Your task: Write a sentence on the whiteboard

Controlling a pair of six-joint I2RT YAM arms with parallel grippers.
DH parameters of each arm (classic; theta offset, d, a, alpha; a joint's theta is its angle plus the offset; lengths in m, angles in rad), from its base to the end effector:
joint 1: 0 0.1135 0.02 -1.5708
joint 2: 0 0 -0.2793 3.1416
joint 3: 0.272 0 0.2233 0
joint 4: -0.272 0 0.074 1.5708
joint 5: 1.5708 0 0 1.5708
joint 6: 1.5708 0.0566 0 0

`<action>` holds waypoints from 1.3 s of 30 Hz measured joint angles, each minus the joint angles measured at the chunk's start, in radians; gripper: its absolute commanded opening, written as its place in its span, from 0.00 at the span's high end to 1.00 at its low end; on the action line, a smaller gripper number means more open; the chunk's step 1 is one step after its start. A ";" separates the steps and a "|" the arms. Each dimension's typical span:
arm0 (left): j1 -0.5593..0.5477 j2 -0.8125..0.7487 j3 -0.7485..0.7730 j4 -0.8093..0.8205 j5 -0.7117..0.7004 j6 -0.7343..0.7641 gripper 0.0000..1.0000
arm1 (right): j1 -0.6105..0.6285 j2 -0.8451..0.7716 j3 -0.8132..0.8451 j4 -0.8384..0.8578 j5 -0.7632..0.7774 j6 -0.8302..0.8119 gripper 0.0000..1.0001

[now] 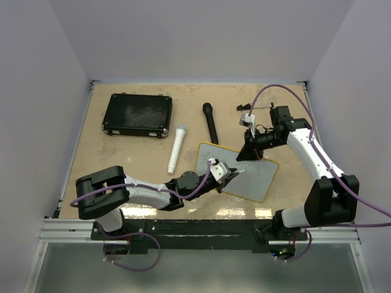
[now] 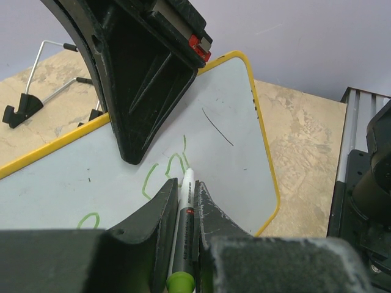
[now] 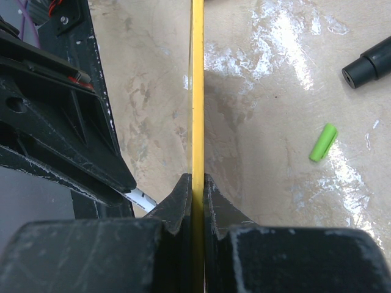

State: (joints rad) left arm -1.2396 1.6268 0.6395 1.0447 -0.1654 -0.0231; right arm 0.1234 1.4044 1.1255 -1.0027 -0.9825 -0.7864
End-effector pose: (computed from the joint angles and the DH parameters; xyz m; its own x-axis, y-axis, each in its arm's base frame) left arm 0.1174 -0.3126 0.2534 -0.0017 -0.0652 -0.9979 0.8795 0.4748 -0.0325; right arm 0.2196 0.0747 0.2864 -0.4569 -0.4525 -0.7658 -0.8878 0.2849 0.3614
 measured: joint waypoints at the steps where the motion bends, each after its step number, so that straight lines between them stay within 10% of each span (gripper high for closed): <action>1: 0.000 0.000 0.000 0.000 0.000 0.000 1.00 | 0.000 0.000 0.000 0.000 0.000 0.000 1.00; 39: 0.002 0.028 0.064 0.001 0.015 0.034 1.00 | 0.000 0.000 0.000 0.000 0.000 0.000 1.00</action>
State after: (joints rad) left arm -1.2377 1.6547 0.7040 1.0458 -0.1501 0.0105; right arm 0.1230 1.4044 1.1252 -1.0023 -0.9825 -0.7860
